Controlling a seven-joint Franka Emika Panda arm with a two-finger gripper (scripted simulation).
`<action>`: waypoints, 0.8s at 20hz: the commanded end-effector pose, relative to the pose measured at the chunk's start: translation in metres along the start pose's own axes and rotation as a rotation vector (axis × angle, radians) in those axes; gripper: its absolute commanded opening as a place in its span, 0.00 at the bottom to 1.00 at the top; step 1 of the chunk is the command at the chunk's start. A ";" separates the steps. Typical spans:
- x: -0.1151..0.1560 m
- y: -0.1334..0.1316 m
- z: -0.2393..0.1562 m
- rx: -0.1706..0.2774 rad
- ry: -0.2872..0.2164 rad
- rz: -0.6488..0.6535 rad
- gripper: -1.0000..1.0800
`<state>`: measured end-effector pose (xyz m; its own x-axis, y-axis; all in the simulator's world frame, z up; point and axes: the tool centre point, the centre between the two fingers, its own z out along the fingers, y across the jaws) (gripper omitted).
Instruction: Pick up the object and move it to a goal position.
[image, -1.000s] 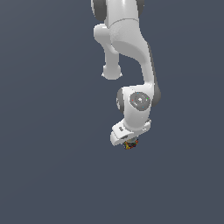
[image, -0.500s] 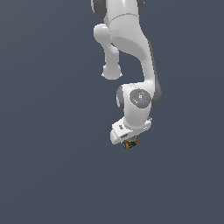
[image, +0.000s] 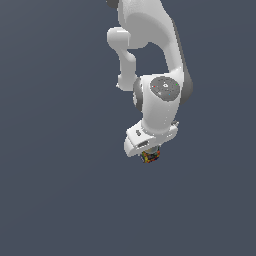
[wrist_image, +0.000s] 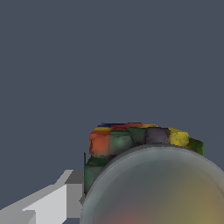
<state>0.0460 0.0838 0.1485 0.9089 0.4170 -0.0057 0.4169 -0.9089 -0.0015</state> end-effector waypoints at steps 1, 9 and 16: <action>0.001 0.002 -0.031 -0.002 0.005 0.000 0.00; 0.001 0.009 -0.125 -0.001 0.005 0.000 0.00; 0.002 0.015 -0.202 -0.001 0.005 -0.001 0.00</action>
<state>0.0545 0.0725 0.3321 0.9087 0.4175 -0.0032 0.4175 -0.9087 -0.0017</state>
